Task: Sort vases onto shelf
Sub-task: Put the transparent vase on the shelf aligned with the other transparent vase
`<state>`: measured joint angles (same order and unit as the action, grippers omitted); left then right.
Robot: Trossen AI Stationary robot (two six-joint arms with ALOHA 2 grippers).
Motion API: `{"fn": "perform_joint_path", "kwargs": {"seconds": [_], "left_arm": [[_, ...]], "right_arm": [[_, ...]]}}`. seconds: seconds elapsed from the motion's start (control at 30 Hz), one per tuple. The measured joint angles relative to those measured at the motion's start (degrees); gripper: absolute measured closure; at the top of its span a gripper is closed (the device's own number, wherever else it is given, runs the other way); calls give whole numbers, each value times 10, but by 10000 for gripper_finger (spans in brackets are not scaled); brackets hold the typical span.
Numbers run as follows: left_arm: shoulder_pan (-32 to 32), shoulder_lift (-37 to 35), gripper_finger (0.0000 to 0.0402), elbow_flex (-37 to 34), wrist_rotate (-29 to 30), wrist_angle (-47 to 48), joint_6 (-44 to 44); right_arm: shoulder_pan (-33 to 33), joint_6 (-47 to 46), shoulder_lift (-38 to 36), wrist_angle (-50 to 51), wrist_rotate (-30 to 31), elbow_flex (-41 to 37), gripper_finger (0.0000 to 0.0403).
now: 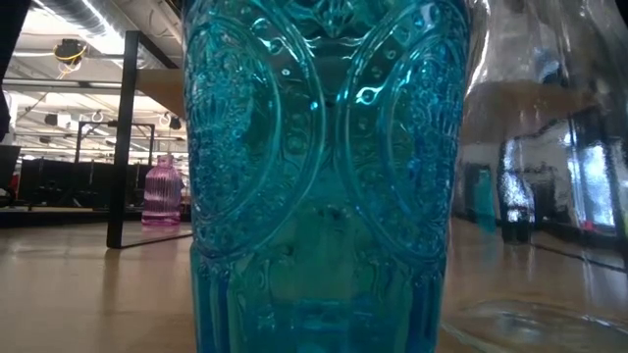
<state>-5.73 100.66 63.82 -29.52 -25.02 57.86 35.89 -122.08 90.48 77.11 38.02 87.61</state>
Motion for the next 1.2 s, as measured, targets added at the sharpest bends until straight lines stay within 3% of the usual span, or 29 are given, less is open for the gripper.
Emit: {"fn": "perform_joint_path", "kwargs": {"seconds": [1.2], "left_arm": [[-31,0,402,0,-46,1,-14]], "right_arm": [[-29,7,0,57,-16,4,403]]}}
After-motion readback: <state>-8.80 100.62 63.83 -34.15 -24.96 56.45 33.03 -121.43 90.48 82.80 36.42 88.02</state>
